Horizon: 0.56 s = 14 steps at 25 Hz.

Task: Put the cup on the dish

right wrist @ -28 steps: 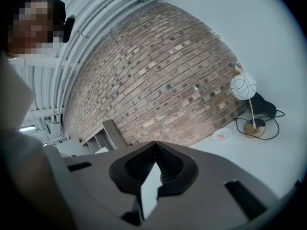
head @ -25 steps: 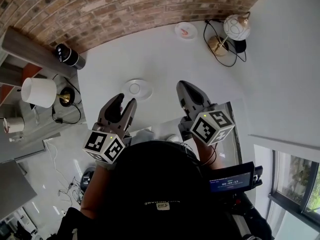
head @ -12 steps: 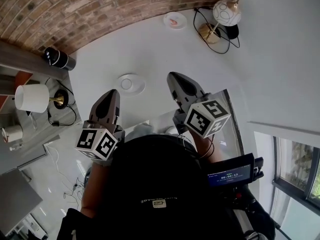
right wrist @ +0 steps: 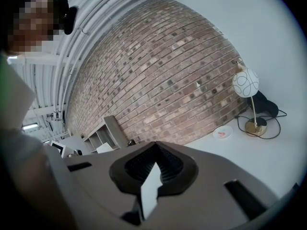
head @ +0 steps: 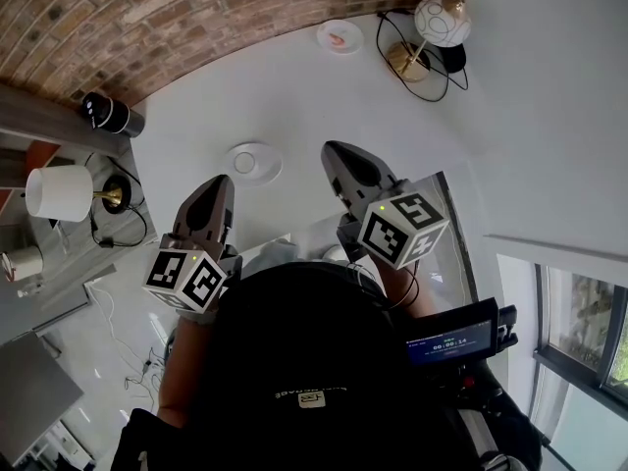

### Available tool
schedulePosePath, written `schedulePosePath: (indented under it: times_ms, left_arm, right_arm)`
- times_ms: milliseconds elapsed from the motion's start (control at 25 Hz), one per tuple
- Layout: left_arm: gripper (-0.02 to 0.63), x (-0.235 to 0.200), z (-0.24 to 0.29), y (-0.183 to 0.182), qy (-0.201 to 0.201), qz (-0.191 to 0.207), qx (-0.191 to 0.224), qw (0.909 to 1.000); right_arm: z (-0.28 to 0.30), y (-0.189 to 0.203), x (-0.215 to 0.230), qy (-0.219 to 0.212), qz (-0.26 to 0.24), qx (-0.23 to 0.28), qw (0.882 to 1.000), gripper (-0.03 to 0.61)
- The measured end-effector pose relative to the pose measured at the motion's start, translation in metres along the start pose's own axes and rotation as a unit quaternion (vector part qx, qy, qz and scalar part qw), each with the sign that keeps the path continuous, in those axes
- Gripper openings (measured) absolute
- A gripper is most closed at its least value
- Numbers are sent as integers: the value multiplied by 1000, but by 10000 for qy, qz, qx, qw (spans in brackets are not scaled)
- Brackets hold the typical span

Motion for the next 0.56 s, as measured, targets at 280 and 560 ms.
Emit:
schedulePosePath:
  times_ms: [280,560]
  left_arm:
    - [5,6,4,1,130,285,-351,9989]
    - [5,2,6,3,213,201,-438,9986]
  right_arm:
    - [0,2,0,20,56,3,10000,2]
    - [0,3,1,68,75,-2,9999,2]
Point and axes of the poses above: the fingertips, and each gripper's own axes: z forward along the fingers, x to its right, y out of its underside, the point moved 9 cm from there along -z, backward along the fingers, and after that the axes turned 1 degree about z, right-handed, at the moved point
